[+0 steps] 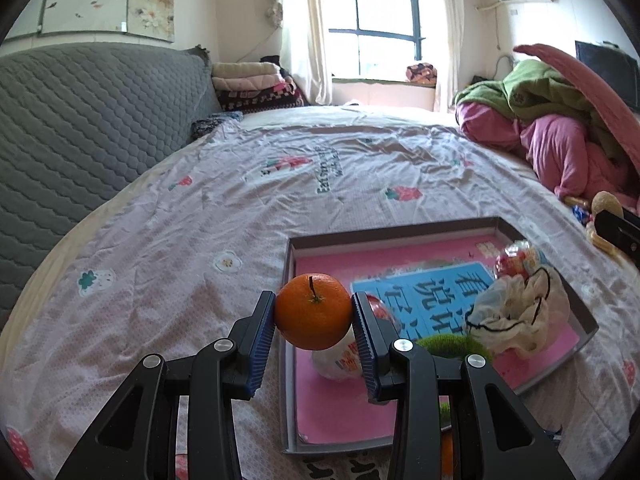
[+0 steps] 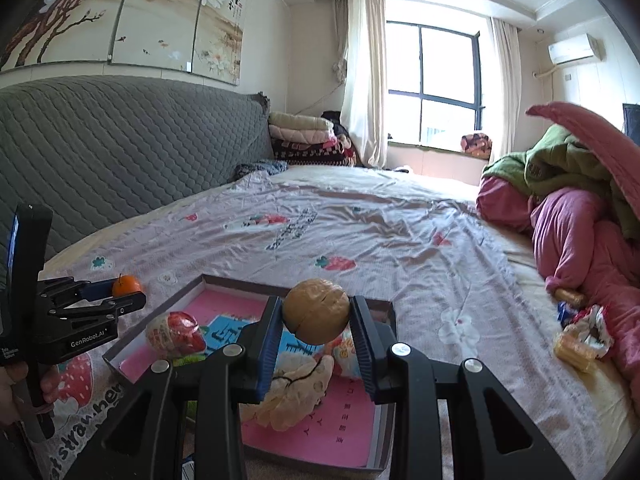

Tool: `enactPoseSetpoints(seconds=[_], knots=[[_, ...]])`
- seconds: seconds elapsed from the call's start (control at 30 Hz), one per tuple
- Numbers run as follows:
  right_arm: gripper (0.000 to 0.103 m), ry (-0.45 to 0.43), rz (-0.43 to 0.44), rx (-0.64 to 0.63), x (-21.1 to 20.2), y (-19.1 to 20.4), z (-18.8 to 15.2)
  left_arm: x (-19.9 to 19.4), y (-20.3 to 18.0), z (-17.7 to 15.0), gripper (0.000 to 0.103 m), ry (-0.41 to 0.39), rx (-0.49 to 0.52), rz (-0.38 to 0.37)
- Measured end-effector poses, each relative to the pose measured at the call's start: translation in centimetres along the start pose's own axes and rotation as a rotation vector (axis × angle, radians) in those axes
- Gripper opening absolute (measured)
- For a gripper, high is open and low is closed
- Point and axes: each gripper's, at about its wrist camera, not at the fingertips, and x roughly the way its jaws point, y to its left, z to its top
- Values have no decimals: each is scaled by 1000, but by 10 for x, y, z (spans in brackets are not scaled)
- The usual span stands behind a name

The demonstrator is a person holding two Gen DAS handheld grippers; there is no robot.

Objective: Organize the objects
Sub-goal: 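Carry the orange and the tan ball up over the pink tray, then lower the orange and the tan ball into the pink tray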

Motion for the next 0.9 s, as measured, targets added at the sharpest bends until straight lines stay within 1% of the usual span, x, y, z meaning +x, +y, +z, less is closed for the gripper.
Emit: enactPoseSetpoints(seconds=[0.2, 0.33, 0.67, 0.9], knots=[[35, 52, 12, 13, 10, -4, -8, 4, -5, -7, 39, 26, 16, -7], [35, 99, 21, 25, 17, -7, -14, 9, -5, -13, 39, 64, 9, -22], [35, 200, 6, 44, 32, -10, -28, 24, -7, -25, 39, 149, -2, -47], [35, 248, 4, 32, 40, -8, -36, 32, -10, -29, 39, 175, 3, -47]])
